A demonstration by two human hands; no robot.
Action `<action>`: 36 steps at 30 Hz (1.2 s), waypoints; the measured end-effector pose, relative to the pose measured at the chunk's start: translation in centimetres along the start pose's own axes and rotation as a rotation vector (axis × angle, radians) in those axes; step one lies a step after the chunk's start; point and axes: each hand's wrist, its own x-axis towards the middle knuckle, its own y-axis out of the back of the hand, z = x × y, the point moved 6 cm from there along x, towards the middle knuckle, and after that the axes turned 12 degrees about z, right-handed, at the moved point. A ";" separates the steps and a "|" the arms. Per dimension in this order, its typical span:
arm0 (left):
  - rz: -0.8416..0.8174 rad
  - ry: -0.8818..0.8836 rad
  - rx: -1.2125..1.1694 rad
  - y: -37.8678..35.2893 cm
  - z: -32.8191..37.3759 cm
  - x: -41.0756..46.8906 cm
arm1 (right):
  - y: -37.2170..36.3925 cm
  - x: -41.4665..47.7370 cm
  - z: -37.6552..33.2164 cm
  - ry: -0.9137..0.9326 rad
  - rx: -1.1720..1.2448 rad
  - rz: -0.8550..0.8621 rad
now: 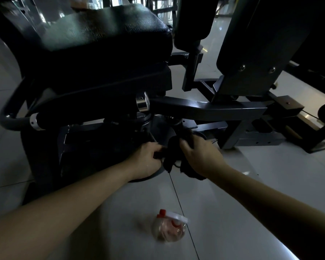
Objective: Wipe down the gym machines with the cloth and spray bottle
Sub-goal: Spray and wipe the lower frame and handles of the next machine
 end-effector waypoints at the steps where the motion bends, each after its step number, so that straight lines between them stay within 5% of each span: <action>1: 0.000 0.005 -0.007 0.1 0.0 0.0 | 0.1 -0.5 -0.6 0.135 -0.129 0.019; 4: -0.005 0.017 -0.015 0.0 0.2 0.0 | 0.4 -1.2 -1.5 0.461 -0.417 0.058; 7: -0.010 0.041 -0.012 0.0 0.0 0.1 | 0.8 -0.4 -1.5 0.512 -0.491 0.093; 13: -0.003 0.006 -0.036 0.0 0.1 0.1 | 0.0 0.9 -0.9 0.129 -0.165 -0.008; 18: -0.018 0.014 -0.042 0.2 0.7 -0.3 | 0.5 0.3 0.8 -0.337 0.432 -0.036; 23: -0.016 0.042 -0.048 0.2 0.5 -0.2 | 0.0 -2.5 1.0 -0.100 0.449 0.050; 28: -0.027 0.083 -0.051 0.0 0.1 -0.2 | 0.1 -3.6 0.7 0.375 -0.006 0.110; 33: -0.015 0.124 0.011 0.0 -0.3 -0.3 | 0.4 -0.7 -1.7 0.440 -0.378 0.213; 36: -0.021 0.110 0.000 -0.2 -0.5 -0.4 | 0.5 0.9 -1.8 0.206 -0.197 0.091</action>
